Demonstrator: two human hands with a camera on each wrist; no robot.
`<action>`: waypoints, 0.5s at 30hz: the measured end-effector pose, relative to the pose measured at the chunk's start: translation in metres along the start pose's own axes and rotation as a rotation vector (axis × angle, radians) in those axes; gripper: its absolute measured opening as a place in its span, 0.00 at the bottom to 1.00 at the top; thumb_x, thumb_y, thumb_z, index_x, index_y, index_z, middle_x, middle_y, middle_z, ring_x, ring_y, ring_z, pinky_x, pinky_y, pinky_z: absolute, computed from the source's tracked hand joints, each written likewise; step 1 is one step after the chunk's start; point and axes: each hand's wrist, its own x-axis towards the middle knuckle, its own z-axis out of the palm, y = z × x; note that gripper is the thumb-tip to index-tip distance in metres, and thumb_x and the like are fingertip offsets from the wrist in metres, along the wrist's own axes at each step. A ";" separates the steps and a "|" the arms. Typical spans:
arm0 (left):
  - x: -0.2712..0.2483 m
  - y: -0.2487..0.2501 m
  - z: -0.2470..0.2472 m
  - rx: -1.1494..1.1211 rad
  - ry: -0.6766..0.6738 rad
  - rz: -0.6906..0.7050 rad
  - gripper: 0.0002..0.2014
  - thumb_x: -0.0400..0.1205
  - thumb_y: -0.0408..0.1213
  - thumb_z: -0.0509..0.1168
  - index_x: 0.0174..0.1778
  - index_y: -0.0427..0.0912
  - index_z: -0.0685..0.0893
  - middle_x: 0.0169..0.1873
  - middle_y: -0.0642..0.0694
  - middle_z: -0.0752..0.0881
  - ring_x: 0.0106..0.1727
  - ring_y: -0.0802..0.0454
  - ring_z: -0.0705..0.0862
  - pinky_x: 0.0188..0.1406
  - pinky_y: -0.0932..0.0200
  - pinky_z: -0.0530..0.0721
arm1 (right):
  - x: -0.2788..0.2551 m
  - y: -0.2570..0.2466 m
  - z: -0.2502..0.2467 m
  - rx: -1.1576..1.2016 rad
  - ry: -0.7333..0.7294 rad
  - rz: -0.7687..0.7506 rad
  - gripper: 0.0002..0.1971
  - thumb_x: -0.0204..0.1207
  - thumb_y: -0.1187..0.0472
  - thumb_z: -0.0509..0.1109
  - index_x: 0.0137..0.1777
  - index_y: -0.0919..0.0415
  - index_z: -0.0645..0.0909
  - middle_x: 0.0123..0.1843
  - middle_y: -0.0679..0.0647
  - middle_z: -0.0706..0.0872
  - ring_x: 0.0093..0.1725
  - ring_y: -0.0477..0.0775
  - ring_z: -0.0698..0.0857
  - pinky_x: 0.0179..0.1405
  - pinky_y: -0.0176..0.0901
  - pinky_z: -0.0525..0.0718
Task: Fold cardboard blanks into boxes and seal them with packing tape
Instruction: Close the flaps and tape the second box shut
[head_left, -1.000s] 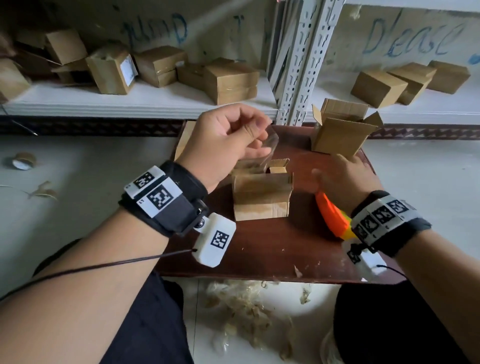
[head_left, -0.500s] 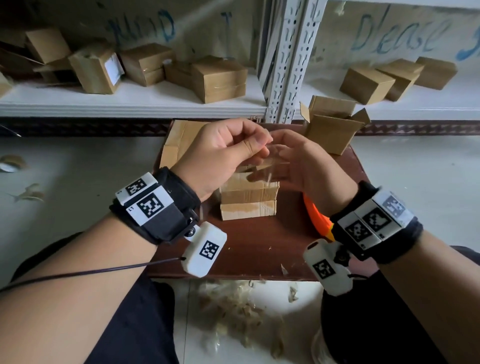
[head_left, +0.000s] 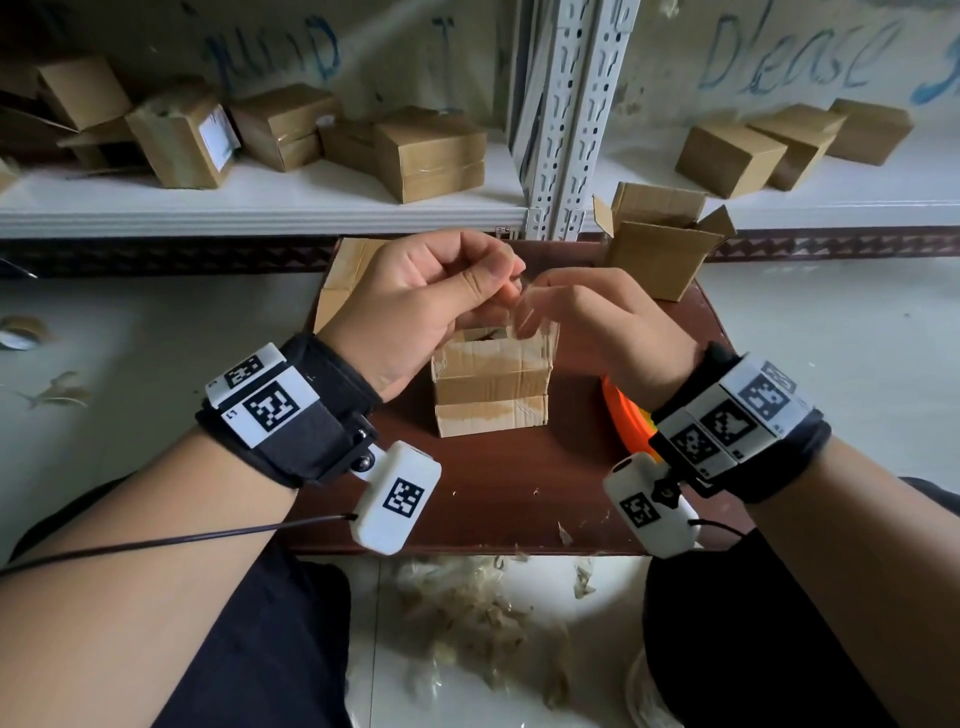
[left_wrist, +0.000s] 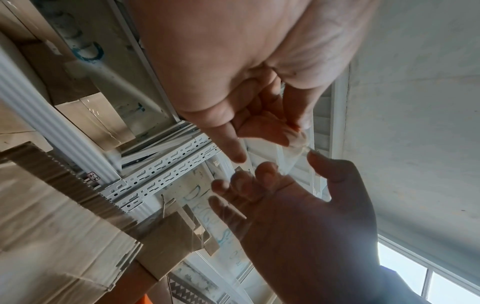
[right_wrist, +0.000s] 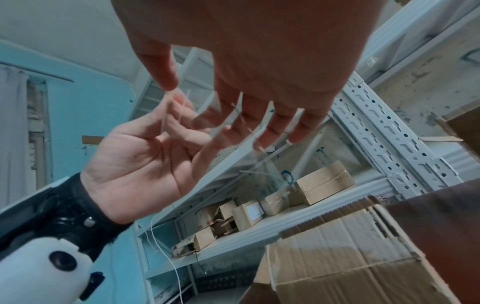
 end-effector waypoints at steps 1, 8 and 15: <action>0.000 0.001 0.000 -0.020 0.002 0.005 0.07 0.80 0.38 0.69 0.46 0.38 0.88 0.34 0.49 0.89 0.39 0.57 0.88 0.41 0.66 0.87 | -0.001 -0.001 -0.001 -0.006 0.018 -0.022 0.18 0.79 0.48 0.66 0.38 0.61 0.89 0.35 0.49 0.88 0.38 0.53 0.85 0.42 0.49 0.82; 0.000 0.000 -0.006 -0.034 0.019 -0.004 0.08 0.80 0.39 0.71 0.48 0.38 0.89 0.37 0.47 0.91 0.46 0.49 0.91 0.46 0.61 0.89 | -0.001 0.001 -0.004 -0.022 0.086 -0.110 0.16 0.83 0.47 0.74 0.34 0.52 0.90 0.31 0.59 0.90 0.32 0.58 0.89 0.35 0.42 0.84; 0.002 -0.003 -0.015 0.028 0.075 0.003 0.04 0.81 0.41 0.74 0.46 0.46 0.93 0.40 0.44 0.91 0.42 0.47 0.91 0.50 0.48 0.92 | 0.001 0.008 -0.006 -0.143 0.116 -0.028 0.21 0.75 0.36 0.74 0.35 0.54 0.85 0.26 0.45 0.84 0.25 0.50 0.81 0.27 0.43 0.81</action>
